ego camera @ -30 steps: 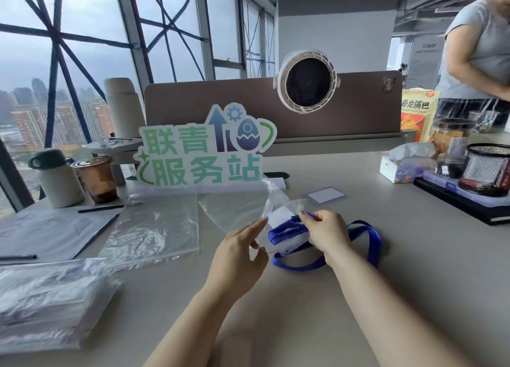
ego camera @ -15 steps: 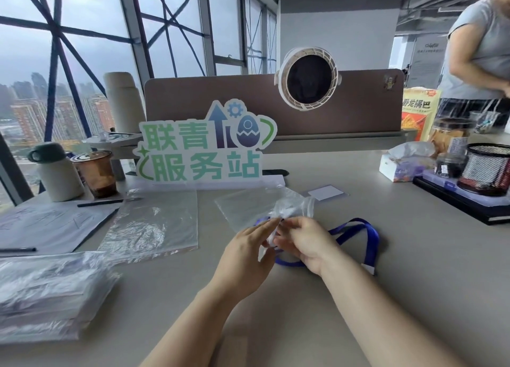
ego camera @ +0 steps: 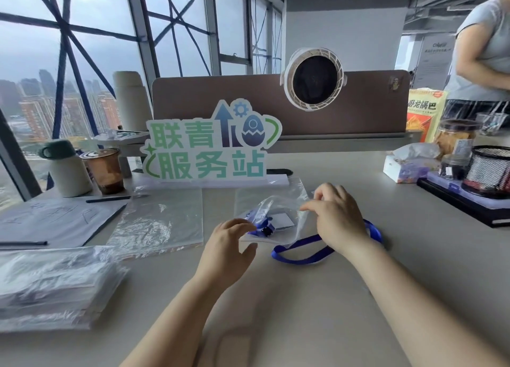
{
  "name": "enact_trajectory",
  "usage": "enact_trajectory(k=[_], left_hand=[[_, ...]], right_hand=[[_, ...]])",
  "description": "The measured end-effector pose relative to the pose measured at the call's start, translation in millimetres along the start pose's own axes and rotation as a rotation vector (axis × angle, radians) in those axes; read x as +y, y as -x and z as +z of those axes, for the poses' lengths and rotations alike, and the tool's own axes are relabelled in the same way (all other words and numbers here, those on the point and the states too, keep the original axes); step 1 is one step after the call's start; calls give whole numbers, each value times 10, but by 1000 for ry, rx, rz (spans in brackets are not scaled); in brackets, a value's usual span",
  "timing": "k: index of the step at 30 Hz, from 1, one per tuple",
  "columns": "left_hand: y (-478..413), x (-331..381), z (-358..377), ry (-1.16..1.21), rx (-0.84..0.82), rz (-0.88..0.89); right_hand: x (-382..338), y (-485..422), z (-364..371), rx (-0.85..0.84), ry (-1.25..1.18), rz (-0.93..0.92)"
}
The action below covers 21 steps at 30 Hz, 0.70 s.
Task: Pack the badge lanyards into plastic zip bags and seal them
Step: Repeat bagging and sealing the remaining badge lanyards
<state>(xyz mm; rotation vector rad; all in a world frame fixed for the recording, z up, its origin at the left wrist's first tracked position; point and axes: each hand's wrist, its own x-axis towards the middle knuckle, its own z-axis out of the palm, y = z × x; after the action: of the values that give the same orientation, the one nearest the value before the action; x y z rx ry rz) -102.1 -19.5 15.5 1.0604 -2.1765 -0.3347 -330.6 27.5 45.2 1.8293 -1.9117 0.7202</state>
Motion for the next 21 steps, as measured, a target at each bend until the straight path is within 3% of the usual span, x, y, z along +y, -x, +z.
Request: enact_trajectory(k=[5,13,17,21], left_hand=[[-113,48,-110,-159,-60,71],[-660,239,-776,-292,30,126],[-962,523,-1304,-273,187,205],[-1195,709,-1635,-226,195,219]], right_hand=[[106,-167,-125,-84,211,-124],[219,-512,-758,-209,75,-86],[162,-948,-1429,-124,4,-116],[63,-1094,-1909,-139,-38,-95]])
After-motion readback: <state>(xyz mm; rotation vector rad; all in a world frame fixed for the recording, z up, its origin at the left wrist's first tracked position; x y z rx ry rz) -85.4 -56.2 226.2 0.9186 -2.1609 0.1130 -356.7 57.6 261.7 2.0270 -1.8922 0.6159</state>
